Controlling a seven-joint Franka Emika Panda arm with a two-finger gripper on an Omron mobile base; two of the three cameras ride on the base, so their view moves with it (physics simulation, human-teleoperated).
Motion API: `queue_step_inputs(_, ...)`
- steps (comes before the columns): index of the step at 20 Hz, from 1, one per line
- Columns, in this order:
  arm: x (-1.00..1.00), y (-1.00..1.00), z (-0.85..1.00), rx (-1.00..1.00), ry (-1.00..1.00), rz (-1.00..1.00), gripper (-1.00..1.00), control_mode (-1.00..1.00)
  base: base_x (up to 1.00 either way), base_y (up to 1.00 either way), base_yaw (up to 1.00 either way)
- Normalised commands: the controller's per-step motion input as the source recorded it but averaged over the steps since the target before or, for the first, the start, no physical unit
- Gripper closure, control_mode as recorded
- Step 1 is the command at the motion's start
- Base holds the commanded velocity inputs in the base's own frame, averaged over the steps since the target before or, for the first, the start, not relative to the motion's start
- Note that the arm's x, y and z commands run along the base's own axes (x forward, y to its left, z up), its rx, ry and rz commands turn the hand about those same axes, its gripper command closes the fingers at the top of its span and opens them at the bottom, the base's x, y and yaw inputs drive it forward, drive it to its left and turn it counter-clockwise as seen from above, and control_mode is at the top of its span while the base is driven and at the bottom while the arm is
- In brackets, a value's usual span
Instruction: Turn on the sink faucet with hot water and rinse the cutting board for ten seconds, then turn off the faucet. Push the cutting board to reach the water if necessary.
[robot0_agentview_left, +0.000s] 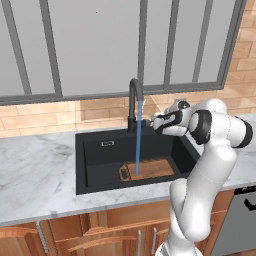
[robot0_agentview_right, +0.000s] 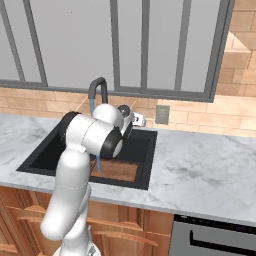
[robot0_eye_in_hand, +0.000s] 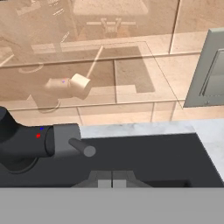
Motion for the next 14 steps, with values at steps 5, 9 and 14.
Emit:
queue_step_inputs(5,0.0,0.0,0.0,0.0,0.0,0.0,1.0,-1.0,0.0,0.0,0.0)
queue_step_inputs(9,0.0,0.0,0.0,0.0,0.0,0.0,1.0,-1.0,0.0,0.0,0.0)
queue_step_inputs(14,0.0,0.0,0.0,0.0,0.0,0.0,1.0,-1.0,0.0,0.0,0.0)
